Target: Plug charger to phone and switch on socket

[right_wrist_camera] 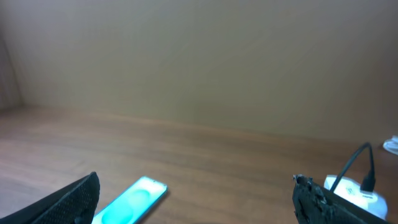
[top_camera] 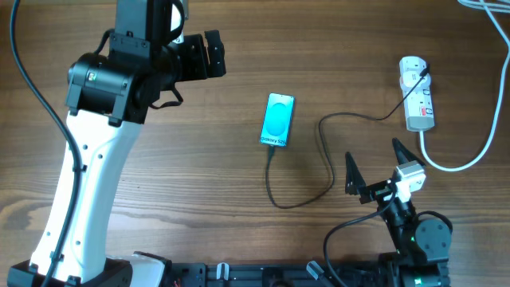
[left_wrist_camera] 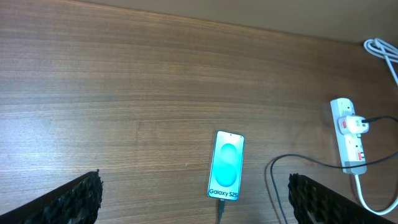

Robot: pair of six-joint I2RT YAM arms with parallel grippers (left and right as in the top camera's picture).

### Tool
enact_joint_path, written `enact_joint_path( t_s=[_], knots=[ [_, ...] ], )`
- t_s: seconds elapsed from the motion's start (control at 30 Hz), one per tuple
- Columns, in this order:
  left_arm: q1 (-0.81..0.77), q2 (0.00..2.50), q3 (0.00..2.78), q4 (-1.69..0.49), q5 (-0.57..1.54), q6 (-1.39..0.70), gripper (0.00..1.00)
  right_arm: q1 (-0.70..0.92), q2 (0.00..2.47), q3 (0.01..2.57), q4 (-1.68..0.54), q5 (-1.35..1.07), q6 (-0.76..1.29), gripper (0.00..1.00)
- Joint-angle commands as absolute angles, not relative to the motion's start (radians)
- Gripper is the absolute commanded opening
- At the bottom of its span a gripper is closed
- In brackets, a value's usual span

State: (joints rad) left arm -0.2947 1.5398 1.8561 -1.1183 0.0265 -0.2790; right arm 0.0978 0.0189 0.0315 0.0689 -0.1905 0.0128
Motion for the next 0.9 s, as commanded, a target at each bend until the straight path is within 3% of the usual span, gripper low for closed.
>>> enact_joint_path(
  t_s=[0.0,0.87],
  knots=[
    [-0.296,1.541,1.853,-1.116,0.017,-0.278,1.0,0.105,0.003,0.005,0.073,-0.144,0.002,1.0],
    [-0.296,1.541,1.853,-1.116,0.017,-0.278,1.0,0.08,0.003,0.005,0.0,-0.049,-0.052,1.0]
  ],
)
